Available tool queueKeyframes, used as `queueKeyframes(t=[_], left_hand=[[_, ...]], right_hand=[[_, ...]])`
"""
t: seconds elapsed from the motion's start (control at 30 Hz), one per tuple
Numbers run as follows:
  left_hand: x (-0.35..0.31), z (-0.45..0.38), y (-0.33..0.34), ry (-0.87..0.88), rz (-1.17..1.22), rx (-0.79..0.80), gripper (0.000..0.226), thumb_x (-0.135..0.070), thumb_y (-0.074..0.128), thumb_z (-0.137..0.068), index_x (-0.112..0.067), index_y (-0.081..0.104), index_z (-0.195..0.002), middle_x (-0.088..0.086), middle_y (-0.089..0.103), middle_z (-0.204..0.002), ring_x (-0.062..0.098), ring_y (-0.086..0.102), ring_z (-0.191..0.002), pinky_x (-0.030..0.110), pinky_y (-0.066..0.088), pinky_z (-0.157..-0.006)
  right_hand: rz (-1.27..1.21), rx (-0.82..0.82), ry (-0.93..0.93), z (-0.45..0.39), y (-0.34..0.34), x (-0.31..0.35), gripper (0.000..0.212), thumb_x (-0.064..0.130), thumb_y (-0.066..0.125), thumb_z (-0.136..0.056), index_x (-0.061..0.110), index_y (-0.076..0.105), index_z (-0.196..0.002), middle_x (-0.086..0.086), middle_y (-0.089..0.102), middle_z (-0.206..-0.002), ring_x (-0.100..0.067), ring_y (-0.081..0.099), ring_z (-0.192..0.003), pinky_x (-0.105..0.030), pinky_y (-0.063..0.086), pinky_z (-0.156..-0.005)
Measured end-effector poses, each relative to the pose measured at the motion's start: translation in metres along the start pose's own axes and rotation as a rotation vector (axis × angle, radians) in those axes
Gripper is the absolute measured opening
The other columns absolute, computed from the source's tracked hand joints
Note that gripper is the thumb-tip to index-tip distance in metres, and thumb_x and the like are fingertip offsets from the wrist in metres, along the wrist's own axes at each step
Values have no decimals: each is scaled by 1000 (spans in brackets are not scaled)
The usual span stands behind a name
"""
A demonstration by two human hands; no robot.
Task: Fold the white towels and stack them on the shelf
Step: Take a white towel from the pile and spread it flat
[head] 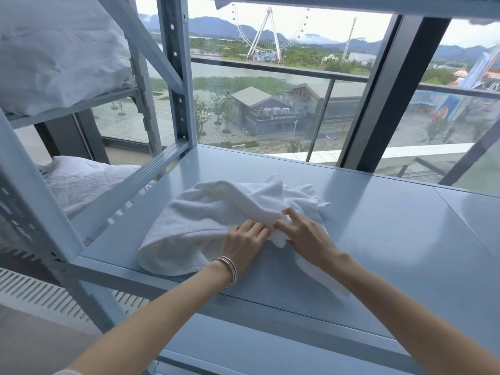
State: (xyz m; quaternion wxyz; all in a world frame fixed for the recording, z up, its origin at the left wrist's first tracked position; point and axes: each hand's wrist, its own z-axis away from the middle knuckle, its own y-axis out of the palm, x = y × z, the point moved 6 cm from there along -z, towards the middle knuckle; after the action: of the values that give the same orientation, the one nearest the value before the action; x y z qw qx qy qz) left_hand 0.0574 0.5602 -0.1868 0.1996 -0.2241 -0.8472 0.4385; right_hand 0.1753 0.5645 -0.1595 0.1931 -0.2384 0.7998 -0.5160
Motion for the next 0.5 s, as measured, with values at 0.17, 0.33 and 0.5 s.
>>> queueKeyframes(t=[0.17,0.33,0.5], left_hand=[[10,-8,-7,41,26,99,31,4,73,-41,-18,55,-52,-5,46,-48,16,54,-50,13,25,-32],[8,-14,-21,123,103,31,45,11,79,-29,-17,60,-57,-3,50,-52,17,53,-50,16,31,-30],[27,-7,-44,228,121,-114,24,1,45,-66,-17,59,-61,-4,54,-55,18,56,-54,20,40,-35]], right_hand=[[57,-21,60,-5,-26,-41,41,-10,72,-59,13,61,-91,-13,59,-95,-33,61,-67,-28,36,-43],[62,-52,174,6,-55,-78,33,-9,66,-69,12,64,-94,-9,60,-98,-32,61,-69,-33,46,-47],[110,-134,268,35,-85,-117,31,-8,64,-72,15,66,-92,-6,60,-95,-31,60,-68,-31,45,-52]])
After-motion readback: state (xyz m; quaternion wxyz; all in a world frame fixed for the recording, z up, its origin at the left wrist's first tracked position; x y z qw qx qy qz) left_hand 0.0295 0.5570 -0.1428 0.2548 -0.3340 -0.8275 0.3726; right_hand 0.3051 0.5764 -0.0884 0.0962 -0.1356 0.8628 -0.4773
